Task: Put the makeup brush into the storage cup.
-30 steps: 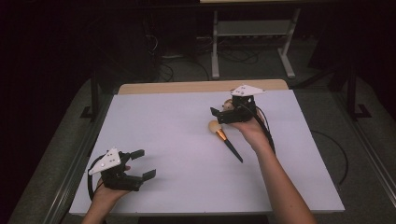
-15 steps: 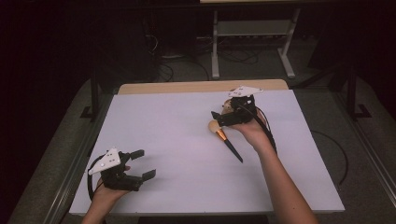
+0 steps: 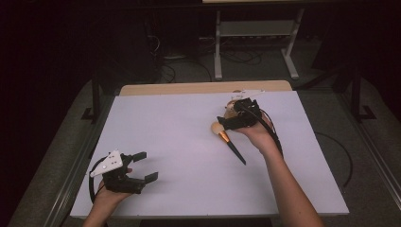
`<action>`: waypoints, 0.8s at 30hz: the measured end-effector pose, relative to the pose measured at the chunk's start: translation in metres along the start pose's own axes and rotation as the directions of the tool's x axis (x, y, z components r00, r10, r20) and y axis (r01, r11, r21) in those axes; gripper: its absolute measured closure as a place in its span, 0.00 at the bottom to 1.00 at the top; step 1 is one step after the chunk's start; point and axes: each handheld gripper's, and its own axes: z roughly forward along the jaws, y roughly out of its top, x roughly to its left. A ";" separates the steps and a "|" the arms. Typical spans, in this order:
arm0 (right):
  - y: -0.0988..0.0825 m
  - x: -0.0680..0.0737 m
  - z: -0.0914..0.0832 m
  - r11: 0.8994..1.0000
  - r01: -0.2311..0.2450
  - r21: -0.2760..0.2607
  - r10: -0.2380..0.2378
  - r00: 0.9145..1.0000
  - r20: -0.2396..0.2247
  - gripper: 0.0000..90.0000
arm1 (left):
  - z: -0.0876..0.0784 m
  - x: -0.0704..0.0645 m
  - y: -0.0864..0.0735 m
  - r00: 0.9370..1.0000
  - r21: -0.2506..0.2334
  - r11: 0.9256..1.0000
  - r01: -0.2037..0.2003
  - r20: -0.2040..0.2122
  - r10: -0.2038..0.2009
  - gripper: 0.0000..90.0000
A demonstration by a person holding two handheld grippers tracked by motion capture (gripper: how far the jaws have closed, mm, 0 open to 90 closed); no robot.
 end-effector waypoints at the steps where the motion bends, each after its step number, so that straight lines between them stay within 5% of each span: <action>1: -0.001 -0.001 0.000 1.000 0.002 0.010 -0.002 1.000 -0.004 0.13 | 0.000 0.000 0.000 1.000 -0.001 1.000 0.001 0.001 -0.001 0.12; 24: -0.004 -0.002 0.004 0.984 -0.030 0.177 0.036 0.999 -0.033 0.38 | 0.001 0.000 0.000 1.000 0.005 1.000 0.006 0.003 -0.006 0.12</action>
